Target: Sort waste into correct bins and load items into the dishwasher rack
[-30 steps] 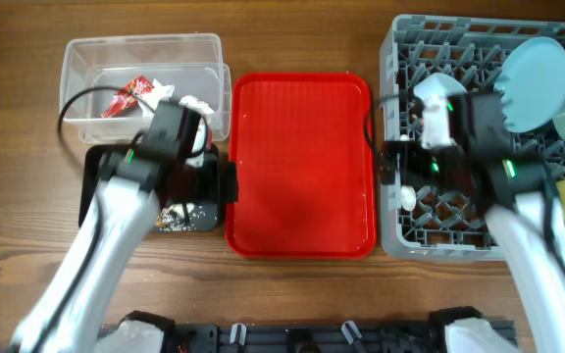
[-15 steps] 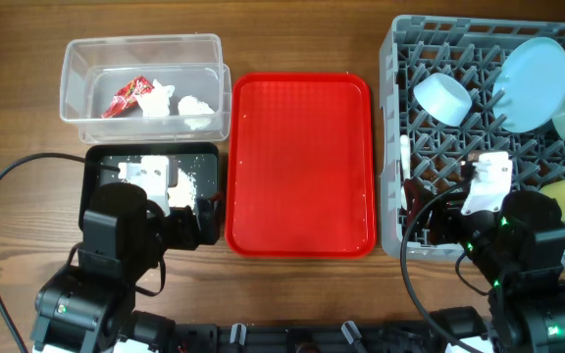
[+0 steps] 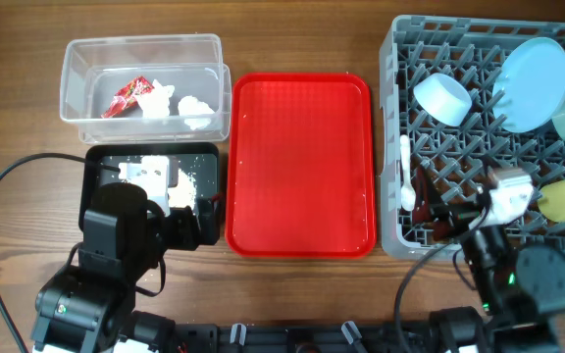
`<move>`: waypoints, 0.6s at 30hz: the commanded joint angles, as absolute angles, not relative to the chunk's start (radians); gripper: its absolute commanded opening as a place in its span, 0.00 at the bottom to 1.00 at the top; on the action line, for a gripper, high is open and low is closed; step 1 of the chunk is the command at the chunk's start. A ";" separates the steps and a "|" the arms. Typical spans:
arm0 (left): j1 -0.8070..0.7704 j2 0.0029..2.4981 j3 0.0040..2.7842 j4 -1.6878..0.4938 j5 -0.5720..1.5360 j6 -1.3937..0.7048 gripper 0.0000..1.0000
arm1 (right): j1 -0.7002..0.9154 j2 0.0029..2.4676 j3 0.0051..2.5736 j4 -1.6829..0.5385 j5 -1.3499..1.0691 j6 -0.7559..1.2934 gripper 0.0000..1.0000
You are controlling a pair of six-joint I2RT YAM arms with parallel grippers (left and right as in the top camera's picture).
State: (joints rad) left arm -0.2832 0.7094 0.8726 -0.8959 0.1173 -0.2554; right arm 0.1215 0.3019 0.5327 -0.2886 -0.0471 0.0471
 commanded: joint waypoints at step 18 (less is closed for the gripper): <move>-0.286 0.710 0.861 -0.894 0.104 -0.242 1.00 | 0.059 0.015 0.006 0.004 -0.086 0.079 1.00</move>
State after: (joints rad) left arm -0.2832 0.7097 0.8715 -0.8963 0.1173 -0.2554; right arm 0.0662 0.0147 0.0059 -0.0002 -0.0673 0.0666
